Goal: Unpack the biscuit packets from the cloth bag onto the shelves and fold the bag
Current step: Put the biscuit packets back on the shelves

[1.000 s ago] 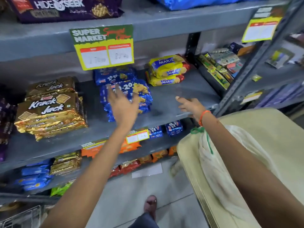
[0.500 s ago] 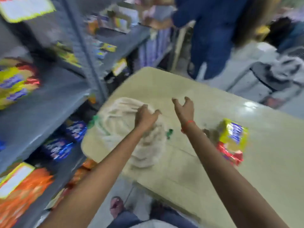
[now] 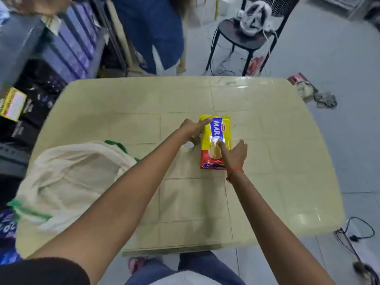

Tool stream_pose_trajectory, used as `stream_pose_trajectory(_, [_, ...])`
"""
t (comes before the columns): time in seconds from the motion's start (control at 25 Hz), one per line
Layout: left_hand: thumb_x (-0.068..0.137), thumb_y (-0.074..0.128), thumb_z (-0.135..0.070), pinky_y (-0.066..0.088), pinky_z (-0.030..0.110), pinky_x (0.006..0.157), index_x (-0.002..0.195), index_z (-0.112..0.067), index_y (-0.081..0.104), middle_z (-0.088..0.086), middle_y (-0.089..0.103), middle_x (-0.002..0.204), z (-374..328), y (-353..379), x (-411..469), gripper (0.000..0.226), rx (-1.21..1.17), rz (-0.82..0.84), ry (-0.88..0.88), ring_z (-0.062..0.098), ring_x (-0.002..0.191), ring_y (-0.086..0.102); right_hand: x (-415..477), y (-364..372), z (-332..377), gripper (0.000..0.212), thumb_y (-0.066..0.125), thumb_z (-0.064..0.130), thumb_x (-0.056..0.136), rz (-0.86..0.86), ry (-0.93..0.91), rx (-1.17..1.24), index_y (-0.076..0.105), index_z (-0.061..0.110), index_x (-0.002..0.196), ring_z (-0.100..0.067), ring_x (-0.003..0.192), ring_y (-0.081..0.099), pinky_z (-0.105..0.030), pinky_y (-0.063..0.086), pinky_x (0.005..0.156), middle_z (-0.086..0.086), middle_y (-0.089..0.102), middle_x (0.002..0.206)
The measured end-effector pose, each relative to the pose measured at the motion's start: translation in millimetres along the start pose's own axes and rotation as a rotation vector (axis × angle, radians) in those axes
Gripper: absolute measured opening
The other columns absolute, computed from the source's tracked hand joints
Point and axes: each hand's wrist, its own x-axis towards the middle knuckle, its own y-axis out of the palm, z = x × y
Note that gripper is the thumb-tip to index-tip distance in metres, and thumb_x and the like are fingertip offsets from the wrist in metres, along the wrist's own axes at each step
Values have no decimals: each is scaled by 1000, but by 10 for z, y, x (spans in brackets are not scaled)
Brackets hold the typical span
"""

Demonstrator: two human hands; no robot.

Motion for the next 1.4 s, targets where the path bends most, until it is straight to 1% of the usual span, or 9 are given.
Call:
stream_pose_trajectory(0.04, [72, 67, -60, 52, 30, 68, 128, -1, 41, 14, 54, 121, 27, 38, 40, 86, -18, 26, -19, 19, 85, 61, 80, -26, 14, 90, 68, 39, 83, 25, -13, 6, 20, -4, 146, -31, 146, 16, -40, 16, 121, -23, 20, 155])
stream_pose_trajectory(0.16, [71, 72, -55, 47, 33, 92, 147, -11, 17, 13, 40, 146, 100, 69, 160, 104, 19, 38, 7, 27, 121, 53, 321, -81, 92, 89, 73, 41, 77, 103, 23, 32, 31, -7, 139, -34, 134, 39, -42, 36, 111, -24, 39, 145])
stream_pose_trajectory(0.24, [71, 74, -51, 47, 30, 92, 146, -13, 24, 10, 41, 147, 75, 36, 256, 97, 29, 77, 44, 26, 127, 49, 349, -99, 81, 95, 79, 46, 69, 121, 128, 125, 34, -6, 136, -36, 125, 50, -46, 45, 103, -24, 46, 139])
stream_pose_trajectory(0.4, [77, 73, -41, 48, 8, 46, 94, -26, 63, -11, 73, 86, -34, -10, 419, 25, 86, 257, 95, 13, 84, 67, 9, -67, -300, 92, 81, 55, 58, 108, 440, 431, 51, 0, 124, -28, 106, 62, -40, 54, 76, -16, 62, 121])
stream_pose_trajectory(0.64, [73, 68, -53, 47, 25, 68, 97, -30, 59, -8, 69, 90, -4, -9, 393, 34, 67, 364, -5, 10, 83, 63, -154, 63, -296, 47, 72, 38, 77, 214, 538, 826, 62, 6, 109, -26, 86, 61, -37, 48, 75, -16, 66, 109])
stream_pose_trajectory(0.8, [62, 70, -56, 43, 27, 68, 94, -31, 60, -6, 68, 91, 166, -107, 295, 42, -46, 364, -49, 13, 82, 60, -123, 75, -301, 31, 77, 32, 74, 199, 519, 839, 64, 12, 94, -26, 81, 65, -43, 50, 89, -20, 66, 118])
stream_pose_trajectory(1.12, [52, 68, -70, 45, 37, 100, 120, -27, 58, 0, 61, 120, 740, -863, -313, 82, -219, 235, -46, 17, 112, 53, -270, 212, 180, 56, 73, 45, 74, 278, 344, 711, 64, 10, 117, -34, 108, 66, -57, 50, 96, -14, 69, 117])
stream_pose_trajectory(1.24, [52, 64, -74, 48, 39, 97, 132, -29, 51, 2, 63, 127, 925, -1361, -729, 93, -270, 177, -36, 18, 116, 59, -357, 451, 643, 59, 59, 58, 80, 508, 262, 549, 62, 16, 121, -32, 110, 65, -54, 50, 96, -12, 69, 120])
stream_pose_trajectory(1.4, [49, 54, -84, 50, 37, 90, 124, -35, 56, 3, 73, 112, 1273, -2147, -1364, 90, -200, 90, -98, 19, 100, 69, -715, 927, 1270, 59, 44, 77, 74, 854, 233, 208, 68, 27, 95, -26, 80, 71, -40, 55, 79, -5, 77, 82])
